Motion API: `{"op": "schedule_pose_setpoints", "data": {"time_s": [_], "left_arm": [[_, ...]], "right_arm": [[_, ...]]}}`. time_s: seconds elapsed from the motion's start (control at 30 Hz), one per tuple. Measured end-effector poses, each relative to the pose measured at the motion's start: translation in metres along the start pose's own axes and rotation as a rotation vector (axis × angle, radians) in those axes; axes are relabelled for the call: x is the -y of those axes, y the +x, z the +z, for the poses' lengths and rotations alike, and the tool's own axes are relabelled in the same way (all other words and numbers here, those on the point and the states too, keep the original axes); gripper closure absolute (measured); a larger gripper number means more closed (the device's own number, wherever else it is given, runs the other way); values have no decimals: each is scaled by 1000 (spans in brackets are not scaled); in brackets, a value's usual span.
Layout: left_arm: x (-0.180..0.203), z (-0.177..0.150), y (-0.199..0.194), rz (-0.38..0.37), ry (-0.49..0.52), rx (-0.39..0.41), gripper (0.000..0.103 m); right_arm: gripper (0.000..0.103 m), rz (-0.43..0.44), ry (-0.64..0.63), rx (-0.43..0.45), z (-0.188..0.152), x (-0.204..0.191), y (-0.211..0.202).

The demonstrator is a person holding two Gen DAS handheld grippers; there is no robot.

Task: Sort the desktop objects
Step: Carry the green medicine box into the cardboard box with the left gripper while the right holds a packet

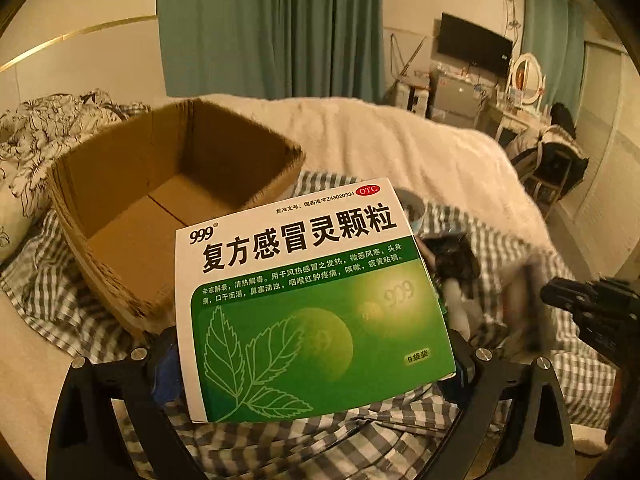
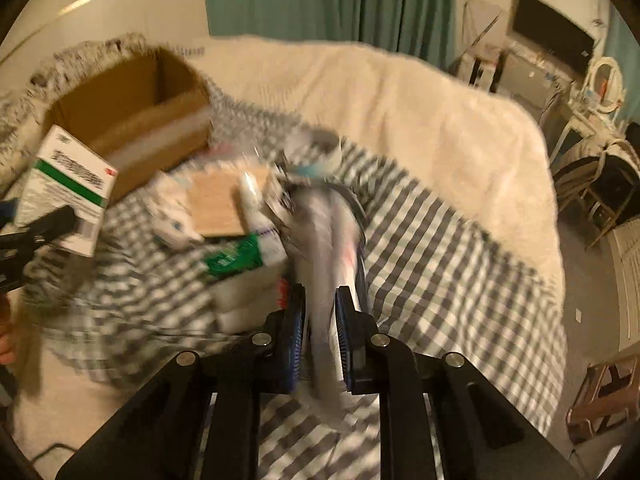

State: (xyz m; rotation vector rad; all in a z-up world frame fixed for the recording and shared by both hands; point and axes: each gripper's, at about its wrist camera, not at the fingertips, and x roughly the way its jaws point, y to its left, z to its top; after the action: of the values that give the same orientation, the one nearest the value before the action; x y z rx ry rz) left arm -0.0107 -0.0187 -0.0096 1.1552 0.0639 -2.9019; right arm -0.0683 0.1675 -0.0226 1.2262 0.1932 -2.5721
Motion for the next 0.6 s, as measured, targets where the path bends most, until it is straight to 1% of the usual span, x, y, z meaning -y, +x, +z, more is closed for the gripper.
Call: {"op": "schedule_pose_setpoints", "data": {"time_s": [0.07, 0.13, 0.2, 0.27, 0.3, 0.33, 0.37, 0.4, 0.47, 0.5, 0.6], "left_arm": [[-8, 10, -7, -20, -4, 7, 4], [-18, 21, -17, -40, 17, 26, 4], [-27, 30, -29, -24, 68, 67, 4], [-36, 35, -35, 8, 112, 84, 4], [-42, 36, -38, 18, 130, 86, 4], [-49, 36, -41, 22, 137, 90, 4], [-56, 34, -43, 20, 141, 95, 4], [-62, 31, -46, 15, 134, 101, 4], [-70, 26, -45, 1, 108, 101, 4], [-74, 23, -43, -15, 94, 95, 4], [-80, 13, -33, -51, 81, 89, 4]], "right_arm": [[88, 18, 19, 27, 6, -9, -21], [88, 18, 13, 48, 11, -21, -40], [88, 10, 6, 44, 16, -31, -50], [88, 17, 3, 24, 16, -38, -51], [83, 19, 8, 10, 15, -38, -46], [63, 9, 17, -3, 13, -40, -38], [48, -15, 37, -16, 13, -39, -28], [26, -28, 54, -24, 10, -37, -22], [25, -40, 102, -54, 6, -29, -1], [25, -42, 134, -89, 4, -24, 15], [25, -26, 229, -152, -8, -7, 48]]}}
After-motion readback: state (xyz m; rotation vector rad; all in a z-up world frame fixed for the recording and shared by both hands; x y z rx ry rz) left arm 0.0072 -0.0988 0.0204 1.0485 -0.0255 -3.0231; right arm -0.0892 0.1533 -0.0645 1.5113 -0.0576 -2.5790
